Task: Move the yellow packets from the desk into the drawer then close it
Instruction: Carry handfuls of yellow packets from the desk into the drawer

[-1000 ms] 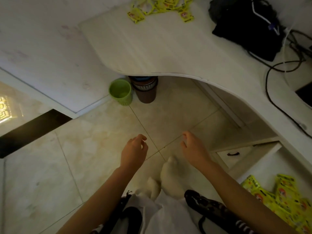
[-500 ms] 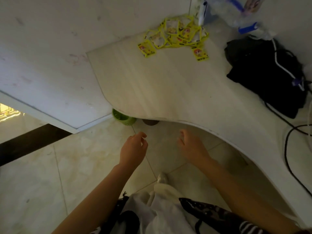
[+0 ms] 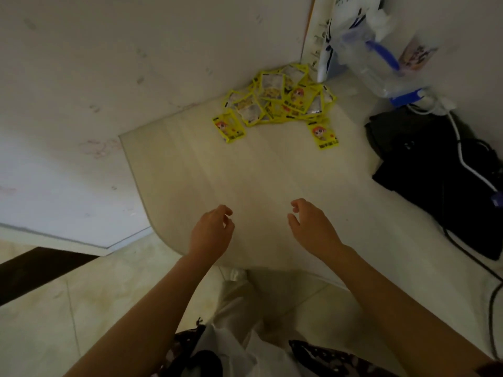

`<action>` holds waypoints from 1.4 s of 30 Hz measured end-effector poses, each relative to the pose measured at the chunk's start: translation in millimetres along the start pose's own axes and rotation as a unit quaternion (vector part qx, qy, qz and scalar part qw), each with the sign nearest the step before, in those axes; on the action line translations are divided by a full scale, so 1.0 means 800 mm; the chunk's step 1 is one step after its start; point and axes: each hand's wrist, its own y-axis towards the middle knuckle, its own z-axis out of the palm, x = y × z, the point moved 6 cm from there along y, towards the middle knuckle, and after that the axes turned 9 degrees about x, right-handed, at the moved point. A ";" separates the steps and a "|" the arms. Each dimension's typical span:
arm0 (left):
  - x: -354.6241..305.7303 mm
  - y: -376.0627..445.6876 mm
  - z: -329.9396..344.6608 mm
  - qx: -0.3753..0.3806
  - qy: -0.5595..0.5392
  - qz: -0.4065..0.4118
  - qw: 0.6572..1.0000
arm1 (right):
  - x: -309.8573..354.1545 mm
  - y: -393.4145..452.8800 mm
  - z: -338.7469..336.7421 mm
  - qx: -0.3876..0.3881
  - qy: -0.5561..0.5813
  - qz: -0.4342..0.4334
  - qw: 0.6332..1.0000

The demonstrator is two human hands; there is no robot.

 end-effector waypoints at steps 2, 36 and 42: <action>0.001 0.038 -0.017 0.011 -0.002 -0.003 1.000 | 0.008 0.034 -0.015 -0.002 -0.001 0.008 1.000; -0.018 0.382 -0.062 -0.041 -0.089 -0.272 0.957 | -0.110 0.341 -0.170 -0.057 -0.072 0.246 0.965; -0.008 0.373 -0.055 -0.011 -0.098 -0.296 0.950 | -0.123 0.330 -0.160 -0.059 0.003 0.265 0.962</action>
